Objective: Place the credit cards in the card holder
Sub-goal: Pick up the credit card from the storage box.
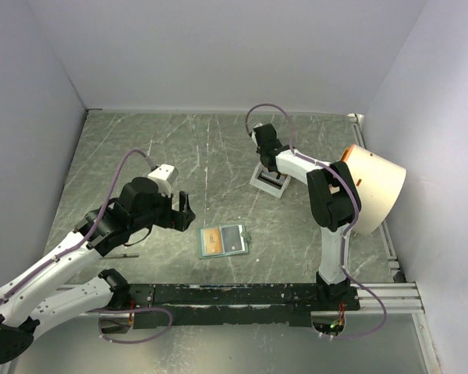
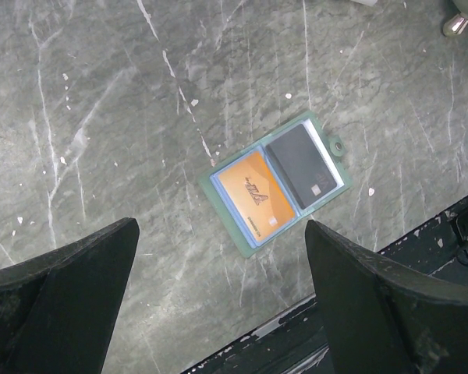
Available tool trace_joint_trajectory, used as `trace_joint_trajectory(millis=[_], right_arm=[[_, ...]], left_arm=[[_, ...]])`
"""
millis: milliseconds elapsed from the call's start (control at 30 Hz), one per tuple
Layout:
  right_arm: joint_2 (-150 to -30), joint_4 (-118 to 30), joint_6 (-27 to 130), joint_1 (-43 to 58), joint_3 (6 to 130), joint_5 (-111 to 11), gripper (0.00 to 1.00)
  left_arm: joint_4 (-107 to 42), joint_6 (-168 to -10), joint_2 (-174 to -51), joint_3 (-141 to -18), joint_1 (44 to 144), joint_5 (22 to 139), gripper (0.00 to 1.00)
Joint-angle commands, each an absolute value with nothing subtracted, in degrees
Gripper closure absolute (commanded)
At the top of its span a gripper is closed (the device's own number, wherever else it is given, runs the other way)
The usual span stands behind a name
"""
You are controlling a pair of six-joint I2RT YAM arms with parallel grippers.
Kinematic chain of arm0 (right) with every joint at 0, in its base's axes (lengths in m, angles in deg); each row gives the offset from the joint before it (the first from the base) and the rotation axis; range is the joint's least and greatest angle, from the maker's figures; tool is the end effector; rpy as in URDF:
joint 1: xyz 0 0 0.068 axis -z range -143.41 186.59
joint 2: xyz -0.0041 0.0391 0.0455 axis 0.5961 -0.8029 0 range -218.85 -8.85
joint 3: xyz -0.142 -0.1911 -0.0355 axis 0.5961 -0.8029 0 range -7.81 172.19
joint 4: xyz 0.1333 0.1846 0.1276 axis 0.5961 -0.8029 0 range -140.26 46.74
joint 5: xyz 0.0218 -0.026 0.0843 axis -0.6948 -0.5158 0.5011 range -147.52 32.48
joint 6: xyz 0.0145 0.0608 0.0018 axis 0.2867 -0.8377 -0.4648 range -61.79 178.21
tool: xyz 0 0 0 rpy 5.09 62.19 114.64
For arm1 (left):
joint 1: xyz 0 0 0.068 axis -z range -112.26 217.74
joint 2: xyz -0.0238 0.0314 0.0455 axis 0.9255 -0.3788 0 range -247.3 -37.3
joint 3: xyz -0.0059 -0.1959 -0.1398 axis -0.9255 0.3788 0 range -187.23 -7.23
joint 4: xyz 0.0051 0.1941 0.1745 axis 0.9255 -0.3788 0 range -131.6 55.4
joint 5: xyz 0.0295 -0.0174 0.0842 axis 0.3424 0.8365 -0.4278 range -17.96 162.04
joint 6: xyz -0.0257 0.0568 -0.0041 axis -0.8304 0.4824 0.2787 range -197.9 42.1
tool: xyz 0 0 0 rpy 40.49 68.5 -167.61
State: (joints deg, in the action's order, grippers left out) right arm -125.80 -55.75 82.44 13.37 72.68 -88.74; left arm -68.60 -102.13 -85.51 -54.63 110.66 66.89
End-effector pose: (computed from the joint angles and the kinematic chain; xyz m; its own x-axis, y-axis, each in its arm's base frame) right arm 0.4069 0.1477 0.1356 -0.6220 -0.6488 -0.4384 -0.3065 0.7170 -0.6261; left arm 0.1578 -0.1407 0.2728 -0.6374 0.0344 -0.7698 0.3976 0.8704 -0.2903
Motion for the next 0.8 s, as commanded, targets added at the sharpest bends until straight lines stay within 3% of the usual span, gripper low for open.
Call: trace_joint_trajectory(millis=[0, 767], right_arm=[[-124.9, -52.4, 84.0, 13.6, 71.6, -90.4, 0.74], [-122.7, -53.8, 84.6, 13.6, 73.7, -89.3, 0.92]], left_arm=[[-68.5, -101.6, -85.3, -54.7, 111.0, 65.8, 0.01], [-68.5, -101.8, -84.5, -54.5, 111.0, 65.8, 0.01]])
